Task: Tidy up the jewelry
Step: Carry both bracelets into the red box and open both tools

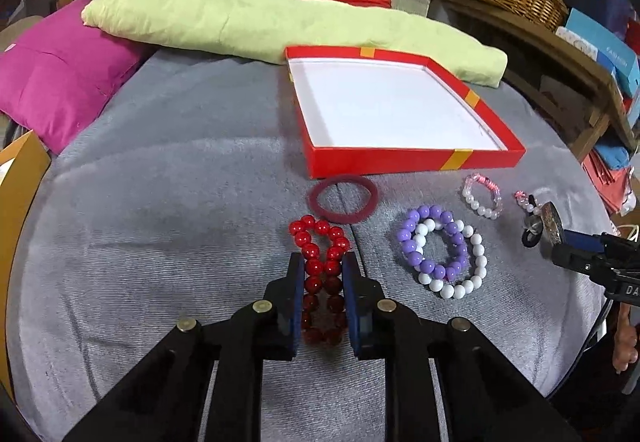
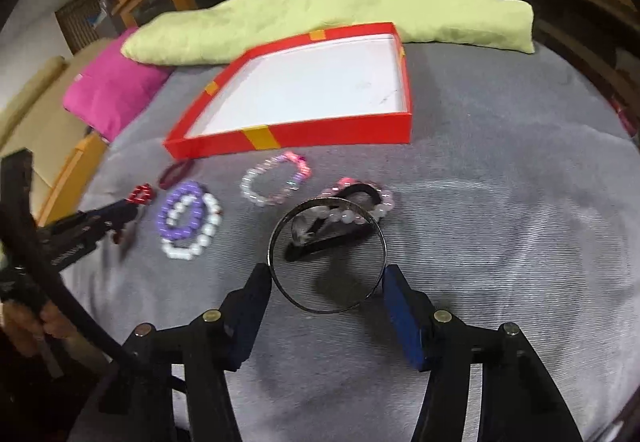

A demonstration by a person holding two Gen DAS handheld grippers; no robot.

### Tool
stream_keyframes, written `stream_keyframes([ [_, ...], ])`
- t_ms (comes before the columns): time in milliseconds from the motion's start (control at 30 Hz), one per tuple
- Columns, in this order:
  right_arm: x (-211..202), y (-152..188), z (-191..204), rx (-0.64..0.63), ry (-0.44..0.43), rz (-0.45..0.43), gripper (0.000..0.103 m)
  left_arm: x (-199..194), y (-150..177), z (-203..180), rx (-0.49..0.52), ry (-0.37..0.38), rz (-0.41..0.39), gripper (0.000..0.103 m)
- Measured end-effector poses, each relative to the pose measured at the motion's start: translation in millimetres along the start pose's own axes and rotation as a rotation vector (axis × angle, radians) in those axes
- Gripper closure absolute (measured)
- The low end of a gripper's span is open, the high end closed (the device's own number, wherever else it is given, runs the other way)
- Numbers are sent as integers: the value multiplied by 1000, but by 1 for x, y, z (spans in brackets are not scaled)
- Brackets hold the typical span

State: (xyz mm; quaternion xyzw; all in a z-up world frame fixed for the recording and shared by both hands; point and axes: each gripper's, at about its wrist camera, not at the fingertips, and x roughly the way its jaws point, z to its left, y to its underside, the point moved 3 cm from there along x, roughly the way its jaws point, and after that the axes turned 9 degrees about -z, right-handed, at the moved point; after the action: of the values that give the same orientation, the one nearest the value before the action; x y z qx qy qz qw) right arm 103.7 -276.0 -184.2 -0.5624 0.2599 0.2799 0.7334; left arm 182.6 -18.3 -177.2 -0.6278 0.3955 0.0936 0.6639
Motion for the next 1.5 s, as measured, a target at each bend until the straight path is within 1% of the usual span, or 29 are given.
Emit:
stream_keyframes([
  [133, -9, -5, 7, 30, -86, -24, 43, -9, -2, 6, -14, -4, -23, 83],
  [267, -20, -13, 11, 33, -122, -75, 43, -21, -11, 5, -28, 4, -75, 83],
  [433, -28, -30, 11, 40, -126, -152, 43, -31, -28, -9, -16, 23, -159, 83],
  [500, -25, -40, 9, 45, -115, -169, 43, -27, -35, -16, -12, 43, -163, 83],
  [633, -7, -70, 2, 79, -99, -188, 43, -13, -58, -29, 13, 56, -164, 83],
  [700, 8, -86, -1, 99, -101, -188, 43, -3, -71, -35, 17, 75, -158, 83],
  [767, 23, -99, -2, 118, -101, -191, 43, 17, -86, -40, 11, 81, -143, 83],
  [867, 50, -116, -3, 158, -101, -180, 43, 41, -95, -47, 0, 96, -124, 83],
  [1000, 82, -128, -7, 197, -83, -152, 43, 71, -99, -54, 5, 110, -91, 83],
  [1167, 114, -132, -17, 234, -61, -109, 42, 91, -107, -59, 14, 115, -65, 83],
  [1233, 117, -132, -18, 220, -30, -107, 40, 100, -107, -60, 15, 103, -48, 83],
  [1333, 121, -134, -17, 214, -27, -111, 40, 112, -102, -59, 18, 69, -11, 83],
  [1367, 121, -134, -17, 220, -31, -108, 38, 115, -100, -58, 16, 51, 2, 81],
  [1400, 122, -134, -18, 230, -39, -98, 33, 116, -99, -58, 18, 43, 10, 80],
  [1467, 120, -133, -21, 252, -49, -96, 33, 114, -99, -58, 26, 43, 12, 78],
  [1500, 116, -133, -22, 257, -56, -104, 33, 111, -99, -57, 30, 42, 7, 74],
])
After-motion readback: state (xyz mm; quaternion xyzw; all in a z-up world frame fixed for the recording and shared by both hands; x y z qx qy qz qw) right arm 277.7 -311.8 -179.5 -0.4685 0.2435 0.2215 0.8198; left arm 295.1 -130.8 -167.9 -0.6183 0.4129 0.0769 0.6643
